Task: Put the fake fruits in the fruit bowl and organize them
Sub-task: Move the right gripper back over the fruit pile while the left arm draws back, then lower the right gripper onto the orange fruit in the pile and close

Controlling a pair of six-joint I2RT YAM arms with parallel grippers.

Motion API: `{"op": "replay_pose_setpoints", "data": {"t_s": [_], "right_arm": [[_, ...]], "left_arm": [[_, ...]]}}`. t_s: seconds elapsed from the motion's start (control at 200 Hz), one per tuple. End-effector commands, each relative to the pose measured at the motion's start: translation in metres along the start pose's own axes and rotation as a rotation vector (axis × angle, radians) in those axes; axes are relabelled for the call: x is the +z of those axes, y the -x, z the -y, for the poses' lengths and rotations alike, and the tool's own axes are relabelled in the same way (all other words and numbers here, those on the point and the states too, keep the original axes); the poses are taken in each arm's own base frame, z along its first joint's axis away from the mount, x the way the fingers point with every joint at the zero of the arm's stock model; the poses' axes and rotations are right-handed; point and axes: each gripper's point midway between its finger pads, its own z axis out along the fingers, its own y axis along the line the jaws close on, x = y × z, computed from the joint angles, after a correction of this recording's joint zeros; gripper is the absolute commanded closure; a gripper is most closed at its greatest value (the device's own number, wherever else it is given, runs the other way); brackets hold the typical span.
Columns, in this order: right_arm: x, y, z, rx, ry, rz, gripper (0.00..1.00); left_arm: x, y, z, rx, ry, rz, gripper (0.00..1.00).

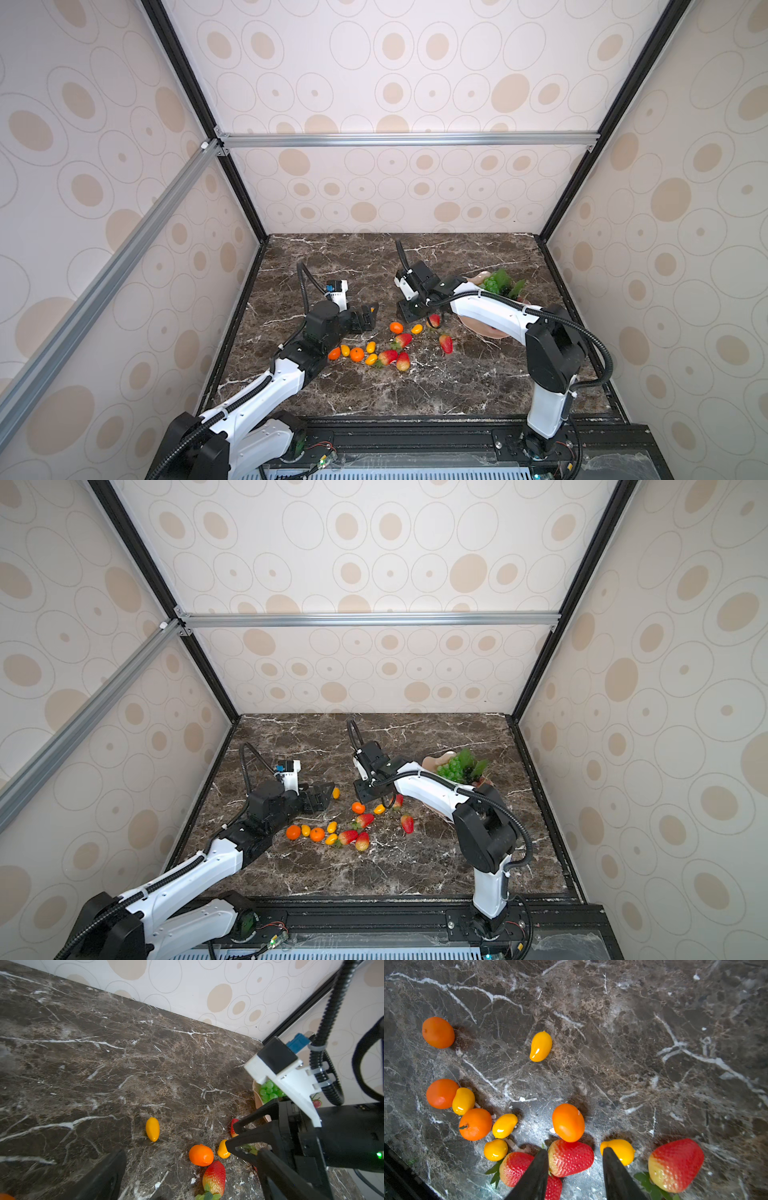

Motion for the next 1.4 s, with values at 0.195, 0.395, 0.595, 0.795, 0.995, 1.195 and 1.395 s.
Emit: {"op": "replay_pose_setpoints", "data": {"t_s": [0.195, 0.395, 0.595, 0.795, 0.995, 1.195, 1.395], "right_arm": [[0.020, -0.008, -0.017, -0.046, 0.032, -0.090, 0.50], [0.035, -0.015, -0.015, -0.055, 0.006, -0.152, 0.50], [0.048, -0.021, -0.010, -0.046, -0.022, -0.201, 0.51], [0.056, -0.022, -0.006, -0.048, -0.050, -0.222, 0.52], [0.063, -0.024, -0.006, -0.046, -0.048, -0.251, 0.52], [0.069, -0.029, -0.005, -0.049, -0.054, -0.276, 0.52], [0.071, -0.030, -0.005, -0.047, -0.056, -0.280, 0.53]], "left_arm": [[-0.003, -0.008, -0.011, -0.059, -0.014, -0.021, 0.02], [-0.005, -0.012, -0.015, -0.070, -0.016, -0.024, 0.02], [-0.005, -0.013, -0.015, -0.077, -0.021, -0.030, 0.02], [-0.004, -0.013, -0.015, -0.080, -0.022, -0.035, 0.02], [-0.001, -0.013, -0.013, -0.076, -0.031, -0.045, 0.02], [-0.002, -0.014, -0.013, -0.084, -0.031, -0.046, 0.02], [-0.003, -0.015, -0.016, -0.086, -0.024, -0.047, 0.02]]}}
